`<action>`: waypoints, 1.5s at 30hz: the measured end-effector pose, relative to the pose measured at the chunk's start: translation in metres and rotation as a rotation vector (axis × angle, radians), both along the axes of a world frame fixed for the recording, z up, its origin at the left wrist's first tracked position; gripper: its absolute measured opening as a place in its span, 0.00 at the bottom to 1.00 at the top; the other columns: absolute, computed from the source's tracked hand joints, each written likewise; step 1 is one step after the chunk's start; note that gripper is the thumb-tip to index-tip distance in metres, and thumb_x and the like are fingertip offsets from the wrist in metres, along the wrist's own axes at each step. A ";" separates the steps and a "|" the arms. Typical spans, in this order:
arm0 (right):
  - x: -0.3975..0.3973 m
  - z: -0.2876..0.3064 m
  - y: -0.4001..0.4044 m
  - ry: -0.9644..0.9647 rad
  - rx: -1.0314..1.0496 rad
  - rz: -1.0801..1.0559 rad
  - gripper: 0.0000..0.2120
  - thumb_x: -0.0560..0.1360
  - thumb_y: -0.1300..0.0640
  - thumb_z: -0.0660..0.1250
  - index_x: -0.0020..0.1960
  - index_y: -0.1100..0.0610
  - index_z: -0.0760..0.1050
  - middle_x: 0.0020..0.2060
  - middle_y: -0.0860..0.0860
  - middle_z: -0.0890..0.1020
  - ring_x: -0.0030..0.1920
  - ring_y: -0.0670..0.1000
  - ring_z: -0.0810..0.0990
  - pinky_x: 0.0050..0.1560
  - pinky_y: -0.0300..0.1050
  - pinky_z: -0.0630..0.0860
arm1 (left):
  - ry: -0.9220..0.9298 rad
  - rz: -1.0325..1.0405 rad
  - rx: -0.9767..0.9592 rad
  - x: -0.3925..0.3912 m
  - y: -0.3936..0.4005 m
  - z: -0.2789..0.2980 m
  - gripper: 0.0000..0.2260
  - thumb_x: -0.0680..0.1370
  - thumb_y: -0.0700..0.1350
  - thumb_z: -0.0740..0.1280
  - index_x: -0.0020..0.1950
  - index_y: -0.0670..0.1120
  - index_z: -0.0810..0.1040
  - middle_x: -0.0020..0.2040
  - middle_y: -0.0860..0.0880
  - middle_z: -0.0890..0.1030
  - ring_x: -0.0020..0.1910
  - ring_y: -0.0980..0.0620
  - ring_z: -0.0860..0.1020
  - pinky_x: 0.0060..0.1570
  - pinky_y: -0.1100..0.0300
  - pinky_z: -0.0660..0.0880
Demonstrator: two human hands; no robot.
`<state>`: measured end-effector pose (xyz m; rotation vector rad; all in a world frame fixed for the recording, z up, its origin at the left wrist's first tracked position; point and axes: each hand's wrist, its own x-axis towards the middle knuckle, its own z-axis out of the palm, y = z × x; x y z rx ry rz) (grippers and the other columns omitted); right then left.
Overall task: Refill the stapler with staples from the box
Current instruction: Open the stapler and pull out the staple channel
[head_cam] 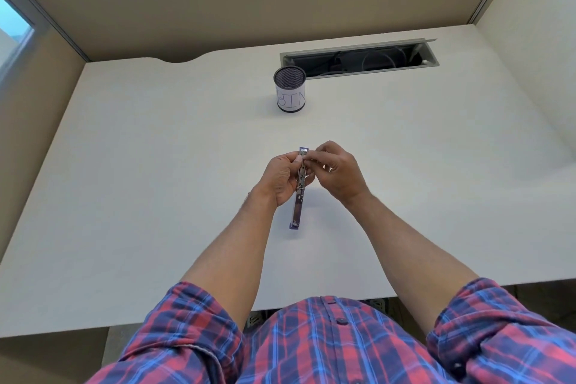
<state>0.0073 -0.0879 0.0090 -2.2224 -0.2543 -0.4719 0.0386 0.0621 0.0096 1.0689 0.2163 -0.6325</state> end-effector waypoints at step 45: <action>0.003 0.008 -0.004 0.027 -0.202 0.331 0.03 0.75 0.71 0.70 0.47 0.66 0.79 0.39 0.56 0.83 0.34 0.58 0.78 0.38 0.51 0.79 | 0.125 0.214 0.027 0.001 -0.008 0.002 0.12 0.83 0.30 0.59 0.53 0.36 0.82 0.40 0.46 0.85 0.36 0.50 0.82 0.38 0.59 0.81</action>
